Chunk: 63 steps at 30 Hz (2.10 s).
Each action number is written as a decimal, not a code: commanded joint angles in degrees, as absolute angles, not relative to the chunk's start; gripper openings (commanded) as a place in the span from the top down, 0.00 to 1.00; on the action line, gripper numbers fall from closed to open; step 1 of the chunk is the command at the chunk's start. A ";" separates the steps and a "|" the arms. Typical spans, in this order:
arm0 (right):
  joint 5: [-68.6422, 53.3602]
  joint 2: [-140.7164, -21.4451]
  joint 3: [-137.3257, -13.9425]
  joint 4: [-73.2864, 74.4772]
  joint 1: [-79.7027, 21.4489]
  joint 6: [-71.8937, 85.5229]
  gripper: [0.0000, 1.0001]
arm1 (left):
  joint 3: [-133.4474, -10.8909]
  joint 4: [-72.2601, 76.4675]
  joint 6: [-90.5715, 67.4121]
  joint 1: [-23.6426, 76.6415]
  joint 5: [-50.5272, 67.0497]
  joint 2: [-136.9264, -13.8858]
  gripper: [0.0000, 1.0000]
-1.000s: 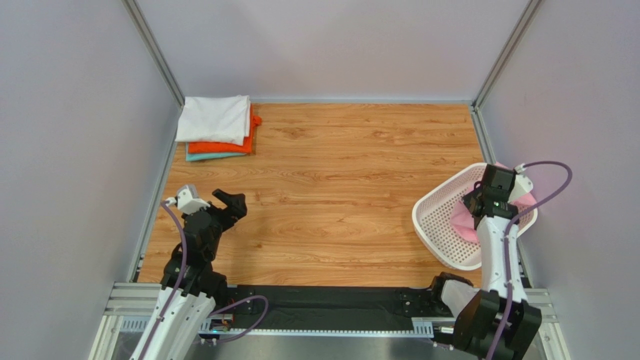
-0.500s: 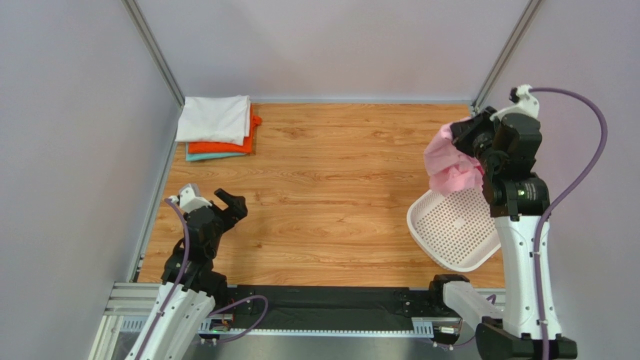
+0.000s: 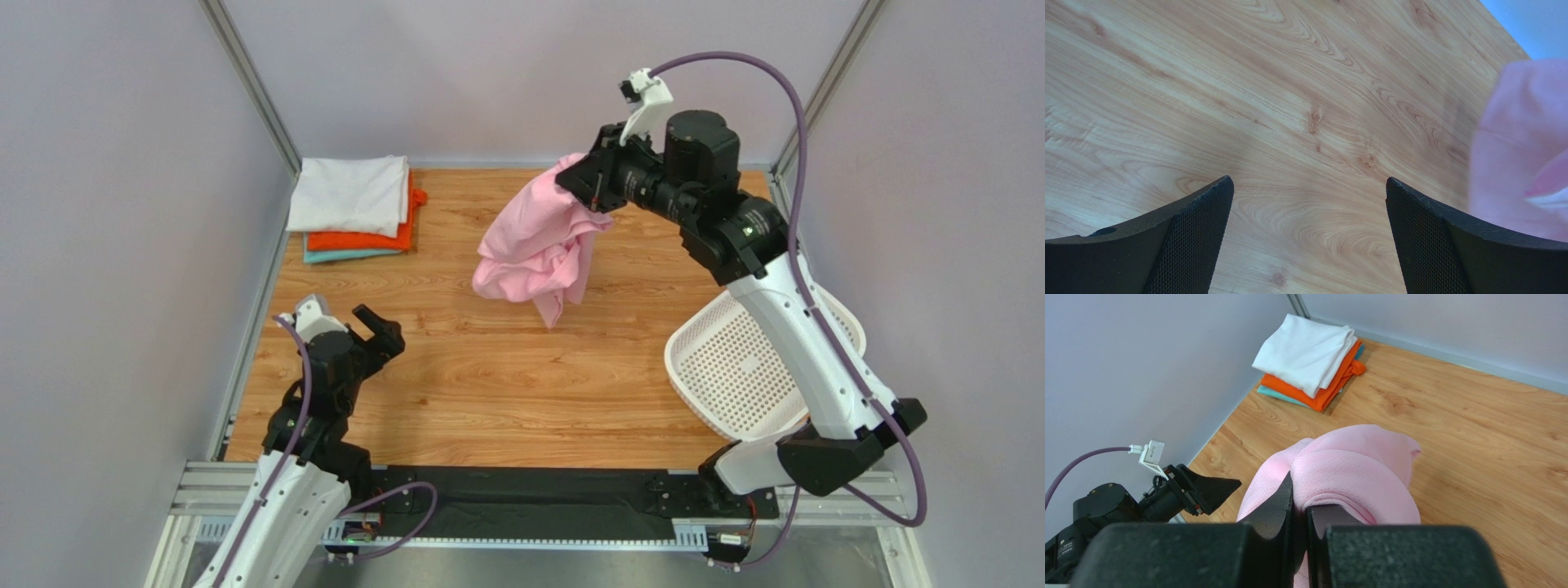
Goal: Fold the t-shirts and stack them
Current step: Move the tshirt to the center of the board, then flatten the tshirt out
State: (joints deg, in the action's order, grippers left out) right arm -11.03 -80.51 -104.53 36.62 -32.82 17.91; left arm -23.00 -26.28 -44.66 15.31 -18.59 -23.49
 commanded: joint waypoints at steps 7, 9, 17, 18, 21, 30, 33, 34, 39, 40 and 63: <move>2.80 -85.16 -82.38 31.03 -26.99 22.59 0.78 | -24.96 -28.56 -45.88 15.38 -20.66 -24.26 0.00; 8.59 -89.28 -81.38 33.64 -26.11 18.73 0.29 | -25.14 -28.56 -46.05 15.38 -20.13 -24.78 0.00; 18.28 -90.71 -83.24 40.61 -35.58 11.34 0.00 | -26.01 -28.39 -45.79 15.38 -18.98 -29.18 0.00; 17.41 -89.75 -82.10 39.13 -38.55 11.34 0.00 | -26.02 -28.39 -45.79 15.38 -19.07 -29.53 0.00; 13.81 -87.01 -74.81 33.95 -45.05 14.40 0.00 | -26.02 -28.21 -45.88 15.38 -19.25 -30.23 0.00; 15.12 -98.25 -71.71 24.96 -59.85 26.10 0.02 | -25.75 -28.21 -46.06 15.38 -19.25 -30.15 0.00; 17.21 -104.05 -74.87 25.05 -61.17 27.68 0.05 | -25.75 -28.56 -45.97 15.38 -19.25 -29.97 0.00; 17.40 -105.11 -75.49 25.14 -61.08 28.03 0.09 | -25.75 -28.65 -45.71 15.38 -19.42 -29.88 0.00; 20.13 -110.38 -77.60 26.28 -61.08 30.40 0.21 | -25.84 -29.00 -45.88 15.38 -19.42 -29.18 0.00; 20.04 -111.00 -77.69 26.28 -61.08 30.50 0.27 | -25.75 -28.92 -45.88 15.38 -19.42 -29.09 0.00; 30.33 -92.13 -73.13 28.21 -58.01 26.99 1.00 | -26.81 -26.64 -41.58 15.38 -13.55 -31.81 0.00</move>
